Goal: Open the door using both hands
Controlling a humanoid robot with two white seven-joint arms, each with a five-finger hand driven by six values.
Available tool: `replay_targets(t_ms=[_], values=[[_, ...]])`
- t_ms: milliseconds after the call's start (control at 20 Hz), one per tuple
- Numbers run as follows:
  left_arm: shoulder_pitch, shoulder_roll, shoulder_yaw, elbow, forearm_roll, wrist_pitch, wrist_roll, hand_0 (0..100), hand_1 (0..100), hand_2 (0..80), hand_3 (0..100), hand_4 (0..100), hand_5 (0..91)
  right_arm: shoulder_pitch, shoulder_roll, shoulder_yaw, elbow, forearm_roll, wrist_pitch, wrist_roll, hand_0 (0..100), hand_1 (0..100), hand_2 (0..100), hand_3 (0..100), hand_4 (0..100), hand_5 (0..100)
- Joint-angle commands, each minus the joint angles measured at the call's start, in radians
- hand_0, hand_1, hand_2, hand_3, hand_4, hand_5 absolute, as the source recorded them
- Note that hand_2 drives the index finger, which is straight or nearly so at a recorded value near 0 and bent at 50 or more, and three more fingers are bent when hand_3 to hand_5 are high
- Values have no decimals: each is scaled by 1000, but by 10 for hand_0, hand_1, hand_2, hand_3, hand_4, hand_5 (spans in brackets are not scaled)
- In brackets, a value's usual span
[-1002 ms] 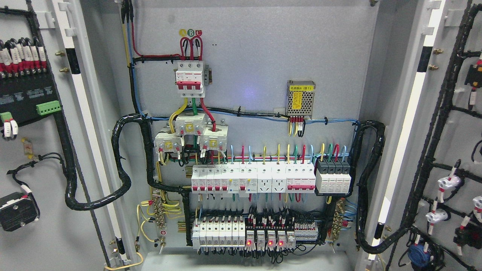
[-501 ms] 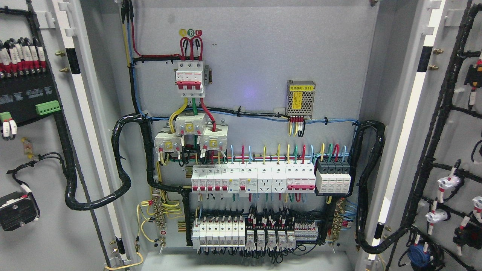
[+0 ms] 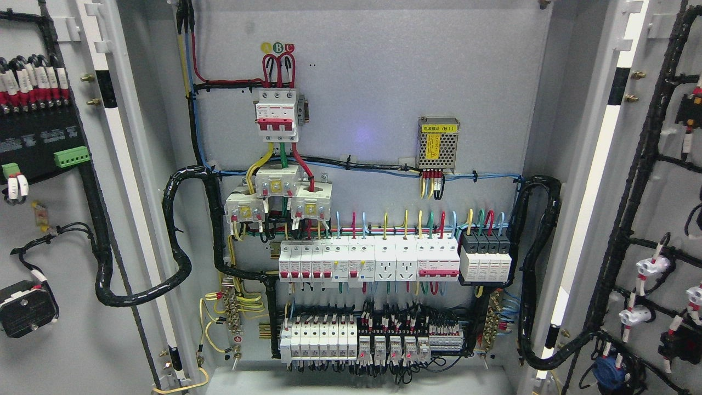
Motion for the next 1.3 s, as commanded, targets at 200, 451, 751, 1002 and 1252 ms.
replay_targets(t_ms=[200,451,751,1002,1252], values=[[56,-30,-45,-99,-49,-24,-4,0,0,0,0,0,0,2,-92,112,-20,3,-1,0,0,0,0,0,0,0],[85,-78,-76,-101,-93,-35,-4,0,0,0,0,0,0,2,-117,175,-29,10,-1,0,0,0,0,0,0,0],[109,-140,-186,-63,-191,-36,-4,0,0,0,0,0,0,4,-128,293,-26,91,-1,0,0,0,0,0,0,0],[111,-228,-267,51,-273,-36,-4,0,0,0,0,0,0,17,-123,439,31,220,2,0,0,0,0,0,0,0],[82,-318,-358,253,-363,-36,-4,0,0,0,0,0,0,17,-120,562,120,257,2,-1,0,0,0,0,0,0]])
